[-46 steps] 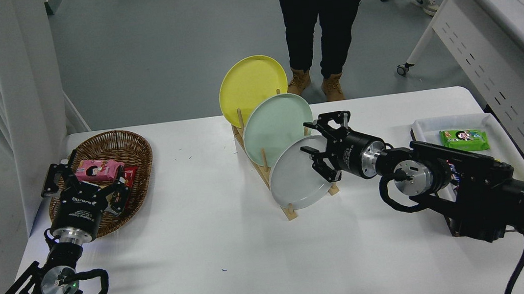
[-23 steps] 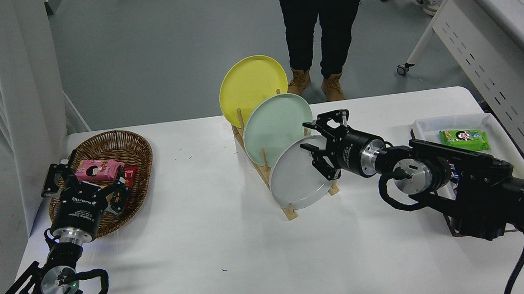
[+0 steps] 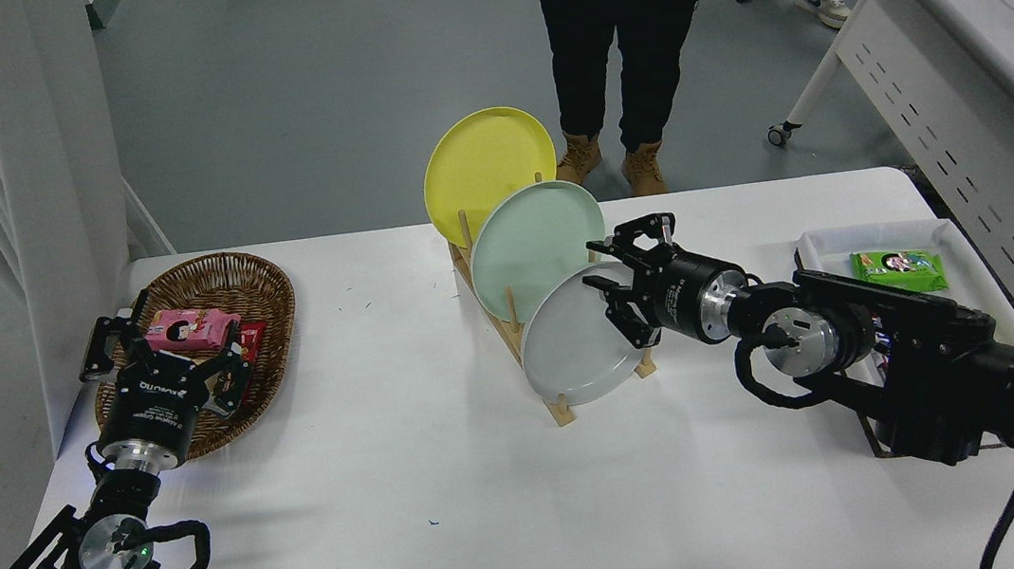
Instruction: Place the plate on the table
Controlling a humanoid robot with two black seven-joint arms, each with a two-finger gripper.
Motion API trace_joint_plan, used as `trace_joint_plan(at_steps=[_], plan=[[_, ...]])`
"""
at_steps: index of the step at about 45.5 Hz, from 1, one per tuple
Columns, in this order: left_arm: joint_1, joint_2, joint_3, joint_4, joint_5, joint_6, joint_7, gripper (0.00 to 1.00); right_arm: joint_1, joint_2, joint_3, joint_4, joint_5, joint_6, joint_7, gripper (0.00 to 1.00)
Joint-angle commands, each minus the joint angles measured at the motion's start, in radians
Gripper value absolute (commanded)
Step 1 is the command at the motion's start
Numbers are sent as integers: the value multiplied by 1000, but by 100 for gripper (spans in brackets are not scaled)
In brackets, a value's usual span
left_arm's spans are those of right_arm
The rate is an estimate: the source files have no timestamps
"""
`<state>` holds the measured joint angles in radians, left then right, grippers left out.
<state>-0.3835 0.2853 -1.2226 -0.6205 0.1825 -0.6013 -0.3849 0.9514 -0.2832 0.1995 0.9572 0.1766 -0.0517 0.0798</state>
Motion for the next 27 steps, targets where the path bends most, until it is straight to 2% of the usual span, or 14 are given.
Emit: trace_joint_plan(at_steps=[1,27], plan=[[0,0,0,1,0,0,0,98,3,-8,-8,11,1,-8,0,35],[0,0,0,-1,0,0,1,98,3,-17,-8,18,1,-8,0,34]])
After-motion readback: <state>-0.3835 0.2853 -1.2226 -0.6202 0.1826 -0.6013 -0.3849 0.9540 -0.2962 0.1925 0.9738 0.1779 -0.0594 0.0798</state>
